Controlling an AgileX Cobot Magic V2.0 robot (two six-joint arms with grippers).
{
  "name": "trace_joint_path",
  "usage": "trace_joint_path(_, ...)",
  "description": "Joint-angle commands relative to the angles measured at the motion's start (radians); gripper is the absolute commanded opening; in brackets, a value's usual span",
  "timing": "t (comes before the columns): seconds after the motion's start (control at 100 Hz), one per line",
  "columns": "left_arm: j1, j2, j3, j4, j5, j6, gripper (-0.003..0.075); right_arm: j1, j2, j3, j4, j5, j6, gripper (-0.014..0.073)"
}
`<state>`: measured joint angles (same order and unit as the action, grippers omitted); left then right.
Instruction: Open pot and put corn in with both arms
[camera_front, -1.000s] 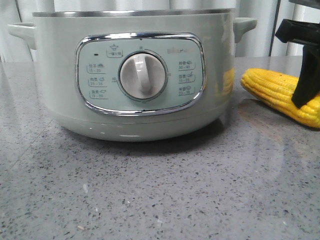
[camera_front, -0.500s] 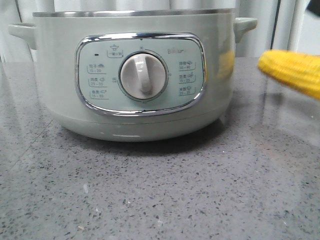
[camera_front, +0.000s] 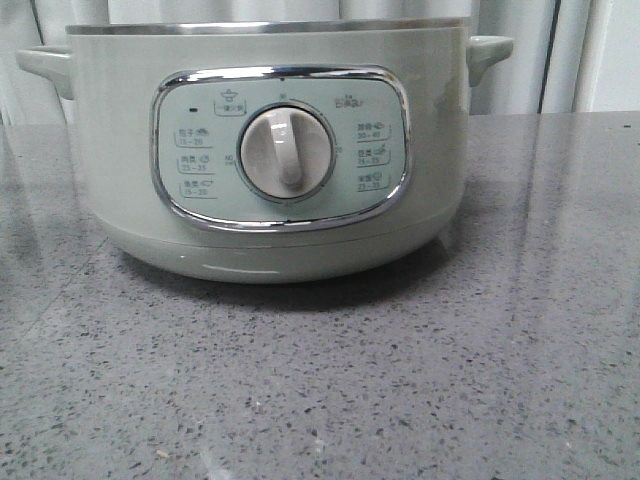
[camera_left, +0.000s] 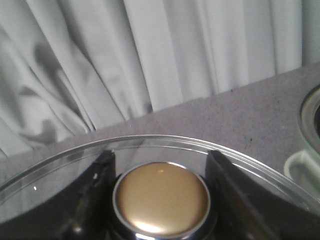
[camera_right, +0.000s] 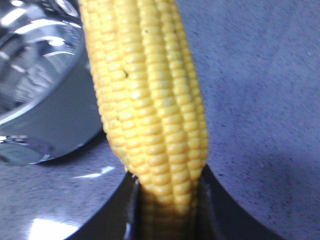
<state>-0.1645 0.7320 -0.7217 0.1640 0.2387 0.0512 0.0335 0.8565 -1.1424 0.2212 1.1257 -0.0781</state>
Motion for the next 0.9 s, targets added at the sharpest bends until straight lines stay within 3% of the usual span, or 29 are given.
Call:
trace_joint_path(0.0,0.025,-0.015,0.044,-0.073,-0.215,-0.008,-0.002,-0.002,0.018,-0.072,0.071,-0.019,-0.03,-0.0069)
trace_joint_path(0.15,0.038,-0.015,0.191,-0.127,-0.394,-0.008,-0.002,-0.002,0.067,-0.123,0.133,-0.003,-0.058,-0.0069)
trace_joint_path(0.31,0.029,0.02,0.291,-0.21,-0.478,-0.008,-0.002,0.018,0.131,-0.152,0.232,-0.009,-0.118,-0.006)
trace_joint_path(0.64,-0.077,0.164,0.362,-0.23,-0.706,-0.008,-0.002,0.268,0.345,-0.229,0.239,-0.151,-0.123,-0.0055)
trace_joint_path(0.89,-0.075,0.263,0.362,-0.23,-0.742,-0.008,-0.002,0.323,0.493,-0.292,0.236,-0.189,-0.126,-0.0053)
